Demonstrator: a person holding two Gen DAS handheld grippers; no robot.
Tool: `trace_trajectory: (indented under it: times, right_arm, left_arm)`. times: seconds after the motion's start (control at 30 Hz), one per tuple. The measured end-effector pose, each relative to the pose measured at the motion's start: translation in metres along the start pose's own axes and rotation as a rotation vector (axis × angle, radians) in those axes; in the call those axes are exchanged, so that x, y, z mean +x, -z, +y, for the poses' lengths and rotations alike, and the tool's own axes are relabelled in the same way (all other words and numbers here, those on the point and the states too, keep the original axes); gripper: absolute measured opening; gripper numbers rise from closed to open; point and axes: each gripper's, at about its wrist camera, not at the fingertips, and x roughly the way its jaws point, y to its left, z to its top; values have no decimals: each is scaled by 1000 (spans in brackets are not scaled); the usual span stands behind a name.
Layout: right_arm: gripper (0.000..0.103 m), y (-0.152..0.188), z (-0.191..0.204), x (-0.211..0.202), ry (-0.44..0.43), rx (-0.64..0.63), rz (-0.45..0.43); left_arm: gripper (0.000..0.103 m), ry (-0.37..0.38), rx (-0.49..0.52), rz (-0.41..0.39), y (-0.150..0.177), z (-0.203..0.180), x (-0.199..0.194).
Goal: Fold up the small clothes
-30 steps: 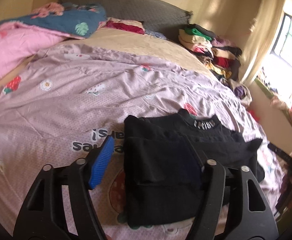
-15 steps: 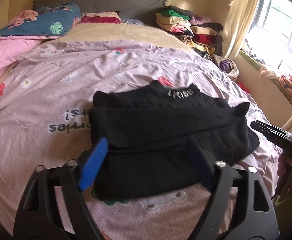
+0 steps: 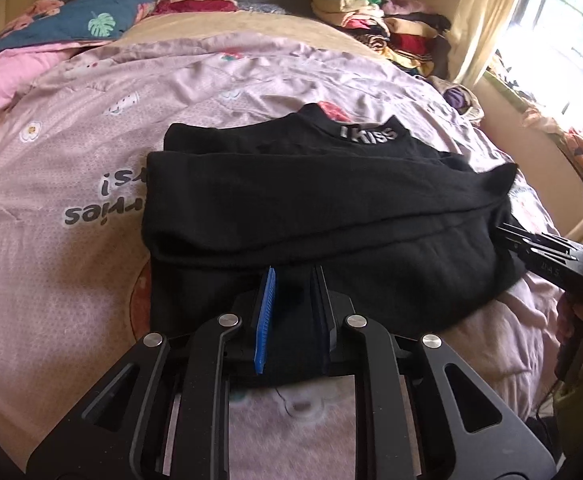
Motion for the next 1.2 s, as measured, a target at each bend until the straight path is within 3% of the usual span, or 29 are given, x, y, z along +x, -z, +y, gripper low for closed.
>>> trace_trajectory:
  times: [0.6,0.67,0.7,0.8,0.97,1.03,1.2]
  right_arm:
    - [25,-72,-9,38,51,-3,-46]
    - [25,-77,-15,34,50,18,-62]
    - [26,-79,-20,31,53,30,-75]
    - [26,-79,-34,25,71,54,-95]
    - [41,-72,-65,24,117,122,-90]
    - [43,-70,-72,27,130,129,-80]
    - [46,-70,-80,44,152,126,-47]
  left_arm:
    - [15,-44,-139,-61,-71,40,33]
    - [23,-59,-153,-83,-80,45,30]
    - [32,-64,-159,-95,-82,47,28]
    - [36,-74,-193,-146,-87,59,14]
    - [41,-112,-260,-188,-81,85,-1]
    - [48,-111,-273,-153,-79,93,6]
    - [49,-63,-287,-80,-77,96,30]
